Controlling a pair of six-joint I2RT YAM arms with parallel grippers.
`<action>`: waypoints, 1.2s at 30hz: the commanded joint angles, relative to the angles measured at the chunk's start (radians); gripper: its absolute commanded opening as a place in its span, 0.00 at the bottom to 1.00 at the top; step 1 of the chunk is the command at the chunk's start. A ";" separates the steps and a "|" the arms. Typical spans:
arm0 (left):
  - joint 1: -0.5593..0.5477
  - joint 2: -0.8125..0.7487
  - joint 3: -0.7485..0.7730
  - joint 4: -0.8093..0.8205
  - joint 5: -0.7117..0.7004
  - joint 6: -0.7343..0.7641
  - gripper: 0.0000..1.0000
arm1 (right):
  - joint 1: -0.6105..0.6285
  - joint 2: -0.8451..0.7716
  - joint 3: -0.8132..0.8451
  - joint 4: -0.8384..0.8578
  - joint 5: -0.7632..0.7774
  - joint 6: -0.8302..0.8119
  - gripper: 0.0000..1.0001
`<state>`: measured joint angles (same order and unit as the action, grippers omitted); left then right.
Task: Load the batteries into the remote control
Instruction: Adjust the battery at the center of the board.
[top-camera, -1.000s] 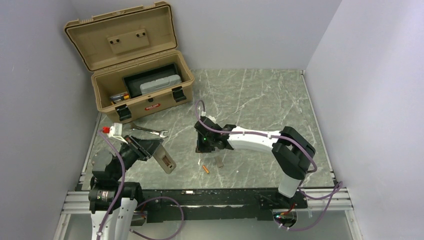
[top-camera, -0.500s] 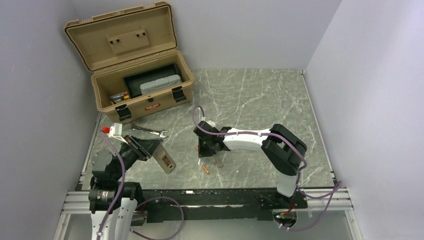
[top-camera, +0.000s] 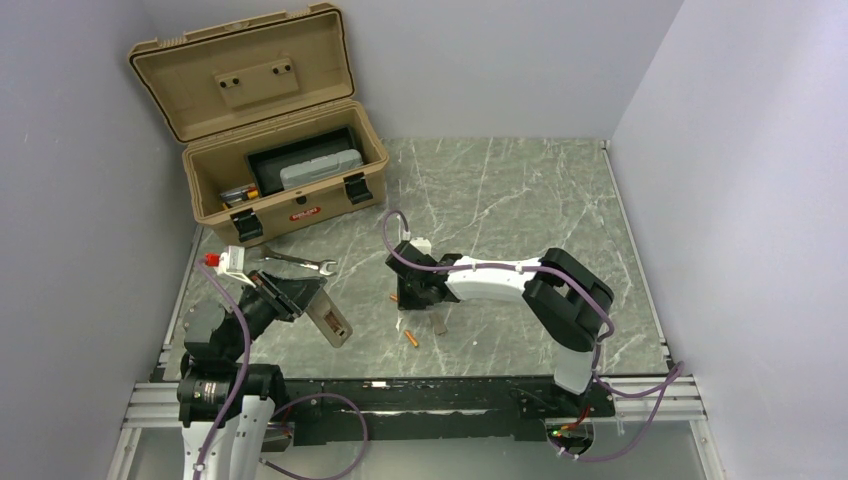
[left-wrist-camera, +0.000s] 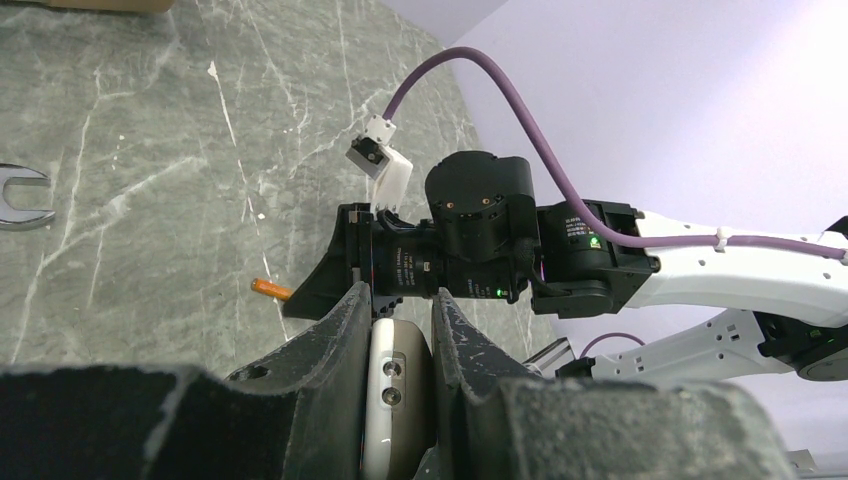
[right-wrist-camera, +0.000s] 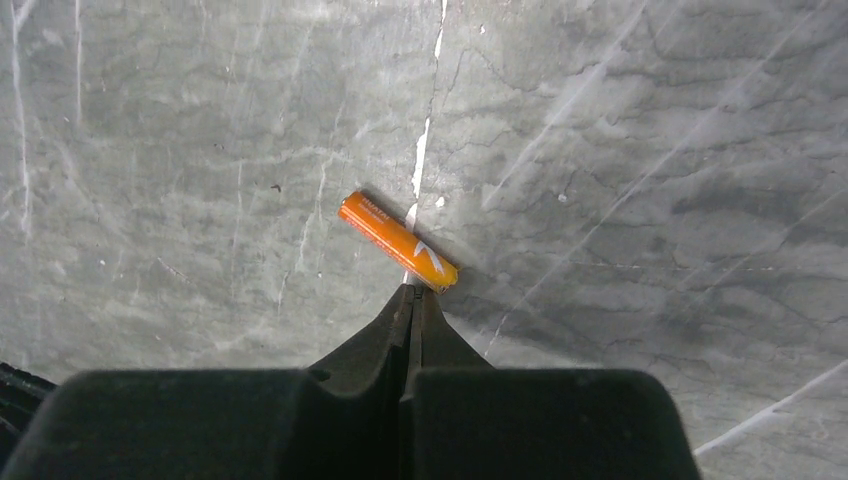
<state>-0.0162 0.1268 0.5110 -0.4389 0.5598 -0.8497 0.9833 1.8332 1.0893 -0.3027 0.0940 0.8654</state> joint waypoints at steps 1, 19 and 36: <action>0.004 0.005 -0.003 0.038 0.005 0.018 0.00 | -0.006 0.044 0.009 -0.066 0.085 -0.031 0.00; 0.004 0.015 -0.007 0.046 0.009 0.024 0.00 | -0.023 0.057 0.034 -0.126 0.159 -0.080 0.00; 0.005 0.028 -0.014 0.060 0.010 0.027 0.00 | -0.060 0.070 0.044 -0.138 0.199 -0.111 0.00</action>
<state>-0.0162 0.1459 0.4934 -0.4309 0.5606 -0.8322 0.9459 1.8656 1.1400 -0.3305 0.2367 0.7876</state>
